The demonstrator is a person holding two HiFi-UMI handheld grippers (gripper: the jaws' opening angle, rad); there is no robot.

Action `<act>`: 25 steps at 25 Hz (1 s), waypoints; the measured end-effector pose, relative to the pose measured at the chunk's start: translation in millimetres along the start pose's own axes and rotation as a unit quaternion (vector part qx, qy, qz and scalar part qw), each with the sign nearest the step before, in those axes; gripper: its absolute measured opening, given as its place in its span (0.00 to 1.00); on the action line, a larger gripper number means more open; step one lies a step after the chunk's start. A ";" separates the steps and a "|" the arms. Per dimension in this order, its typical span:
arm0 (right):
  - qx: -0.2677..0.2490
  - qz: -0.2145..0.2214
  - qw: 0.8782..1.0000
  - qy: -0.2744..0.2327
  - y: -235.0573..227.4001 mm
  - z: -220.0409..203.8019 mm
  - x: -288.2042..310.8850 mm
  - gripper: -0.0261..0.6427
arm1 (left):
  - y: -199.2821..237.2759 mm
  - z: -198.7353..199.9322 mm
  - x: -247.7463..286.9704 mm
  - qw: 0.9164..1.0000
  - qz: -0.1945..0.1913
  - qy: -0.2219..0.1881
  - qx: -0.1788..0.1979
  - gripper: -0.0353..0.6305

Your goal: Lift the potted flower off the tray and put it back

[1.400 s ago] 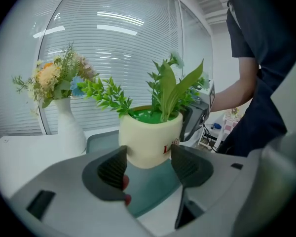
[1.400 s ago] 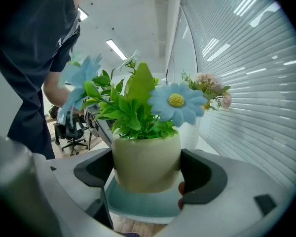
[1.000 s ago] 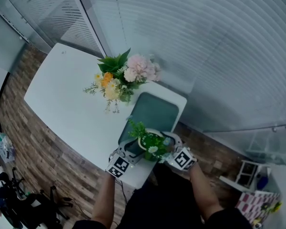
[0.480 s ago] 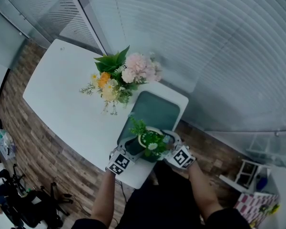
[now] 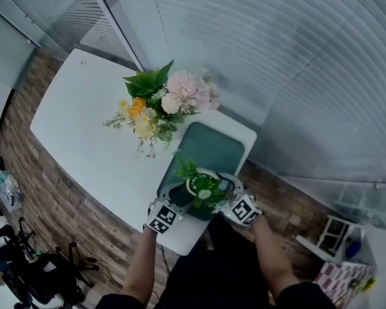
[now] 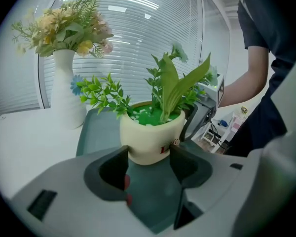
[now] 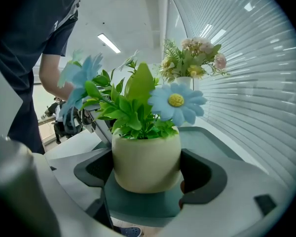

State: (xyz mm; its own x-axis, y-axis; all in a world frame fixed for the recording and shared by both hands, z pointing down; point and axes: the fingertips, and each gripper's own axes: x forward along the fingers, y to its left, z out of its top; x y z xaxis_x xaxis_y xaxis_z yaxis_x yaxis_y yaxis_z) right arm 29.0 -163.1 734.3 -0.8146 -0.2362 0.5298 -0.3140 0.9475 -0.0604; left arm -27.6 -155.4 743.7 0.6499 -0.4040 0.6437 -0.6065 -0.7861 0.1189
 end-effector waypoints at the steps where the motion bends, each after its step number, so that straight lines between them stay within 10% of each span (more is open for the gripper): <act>1: 0.001 -0.001 1.000 0.002 -0.3 -2.2 1.8 0.63 | 1.2 -1.2 1.0 1.000 0.002 0.004 0.000 0.45; 25: 0.018 0.001 1.000 0.022 -4.6 -15.7 10.1 0.63 | 6.1 -9.1 9.2 1.000 -0.007 0.024 -0.002 0.45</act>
State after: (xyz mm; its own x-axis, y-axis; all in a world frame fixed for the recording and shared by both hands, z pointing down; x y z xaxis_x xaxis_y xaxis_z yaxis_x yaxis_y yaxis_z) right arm 29.9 -166.5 753.2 -0.7938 -0.2238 0.5655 -0.3304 0.9393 -0.0921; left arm -29.5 -159.6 757.2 0.6356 -0.3702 0.6775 -0.5994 -0.7897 0.1309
